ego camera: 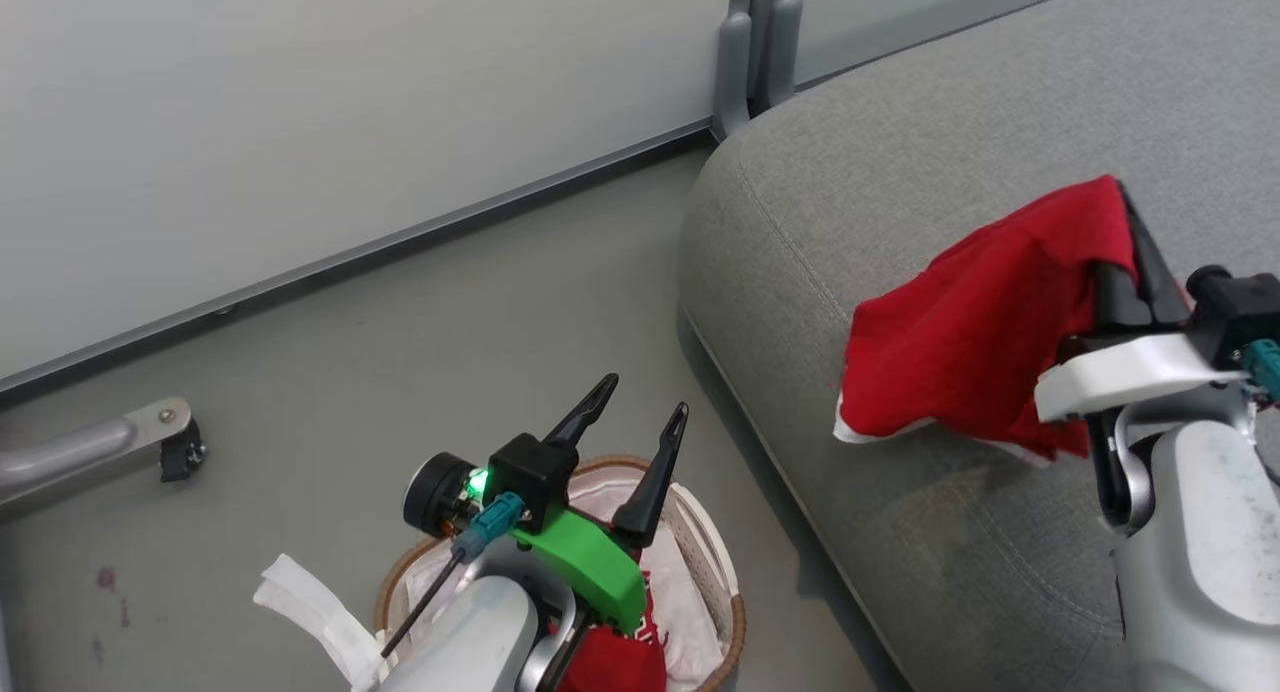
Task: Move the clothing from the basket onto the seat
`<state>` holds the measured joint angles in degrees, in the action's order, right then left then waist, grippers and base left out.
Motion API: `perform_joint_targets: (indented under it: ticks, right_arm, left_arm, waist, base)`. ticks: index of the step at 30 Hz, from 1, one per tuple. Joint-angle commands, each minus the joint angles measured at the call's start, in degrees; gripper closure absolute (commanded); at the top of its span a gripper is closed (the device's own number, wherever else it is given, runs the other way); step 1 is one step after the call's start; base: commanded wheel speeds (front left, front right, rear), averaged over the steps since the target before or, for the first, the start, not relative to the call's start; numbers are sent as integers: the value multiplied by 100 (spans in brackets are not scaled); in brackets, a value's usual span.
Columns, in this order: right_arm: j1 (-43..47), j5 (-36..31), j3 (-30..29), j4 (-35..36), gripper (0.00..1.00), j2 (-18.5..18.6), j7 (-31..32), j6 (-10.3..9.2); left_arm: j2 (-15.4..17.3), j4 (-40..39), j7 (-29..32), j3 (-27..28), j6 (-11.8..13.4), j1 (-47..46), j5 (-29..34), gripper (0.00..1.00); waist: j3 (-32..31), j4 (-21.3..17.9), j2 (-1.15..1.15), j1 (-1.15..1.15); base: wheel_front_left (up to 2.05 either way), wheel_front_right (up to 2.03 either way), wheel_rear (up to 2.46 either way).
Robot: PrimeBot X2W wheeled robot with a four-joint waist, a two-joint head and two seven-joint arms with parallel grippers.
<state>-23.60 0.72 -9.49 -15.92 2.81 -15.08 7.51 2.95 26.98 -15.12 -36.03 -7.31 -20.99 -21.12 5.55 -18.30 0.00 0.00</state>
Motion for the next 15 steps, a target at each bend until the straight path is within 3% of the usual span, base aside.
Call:
perform_joint_targets:
  ticks: [1,9,15]
  right_arm:
    - [-215,-87,-98,74,100,16,-14,-4]
    - [-1374,-911,-854,160,100,50,-14,-4]
    - [-2810,-1286,-1206,-333,100,540,-14,-5]
  left_arm:
    - [22,-24,-5,-25,-29,-94,-9,0]
    - [111,-224,-5,-216,-30,-485,152,0]
    - [313,-315,-5,-385,-29,-959,295,0]
  waist:
    - [221,-129,0,0]
    - [952,148,0,0]
    - [1795,424,0,0]
  base:
    - [0,0,0]
    - [0,0,0]
    - [0,0,0]
